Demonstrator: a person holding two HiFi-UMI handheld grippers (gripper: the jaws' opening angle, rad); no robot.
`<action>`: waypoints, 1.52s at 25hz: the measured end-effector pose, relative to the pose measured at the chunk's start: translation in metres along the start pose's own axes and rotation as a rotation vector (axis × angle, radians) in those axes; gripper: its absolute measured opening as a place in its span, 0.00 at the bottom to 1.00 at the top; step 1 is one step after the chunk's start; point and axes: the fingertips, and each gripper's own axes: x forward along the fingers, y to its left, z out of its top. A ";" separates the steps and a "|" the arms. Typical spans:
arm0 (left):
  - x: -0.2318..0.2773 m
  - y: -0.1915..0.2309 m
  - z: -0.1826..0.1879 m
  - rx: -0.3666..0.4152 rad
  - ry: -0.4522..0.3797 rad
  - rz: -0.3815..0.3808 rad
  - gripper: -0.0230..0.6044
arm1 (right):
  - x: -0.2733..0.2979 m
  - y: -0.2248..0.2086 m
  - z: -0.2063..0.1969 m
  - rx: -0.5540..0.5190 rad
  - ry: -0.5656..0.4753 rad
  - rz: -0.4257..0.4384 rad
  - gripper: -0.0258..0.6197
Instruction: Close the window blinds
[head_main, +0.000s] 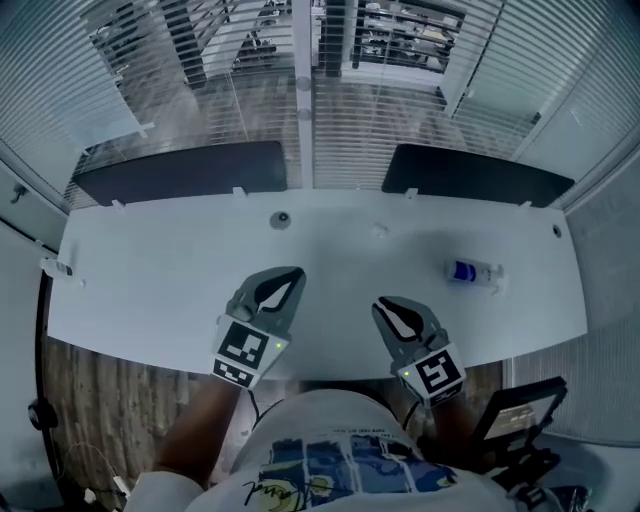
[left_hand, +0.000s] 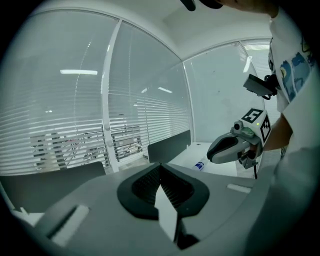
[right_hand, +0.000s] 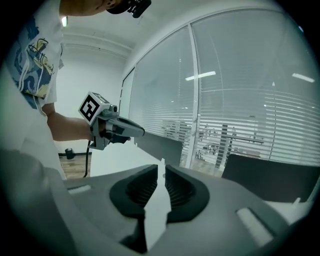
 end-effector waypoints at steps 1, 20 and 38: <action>0.007 0.002 0.000 0.004 0.008 0.001 0.04 | 0.001 -0.007 -0.002 0.010 -0.006 0.001 0.09; 0.131 0.148 0.061 0.287 0.051 0.191 0.14 | 0.029 -0.065 -0.034 0.068 0.030 -0.058 0.10; 0.224 0.245 0.105 0.763 0.200 0.412 0.35 | 0.032 -0.086 -0.065 0.183 0.071 -0.109 0.10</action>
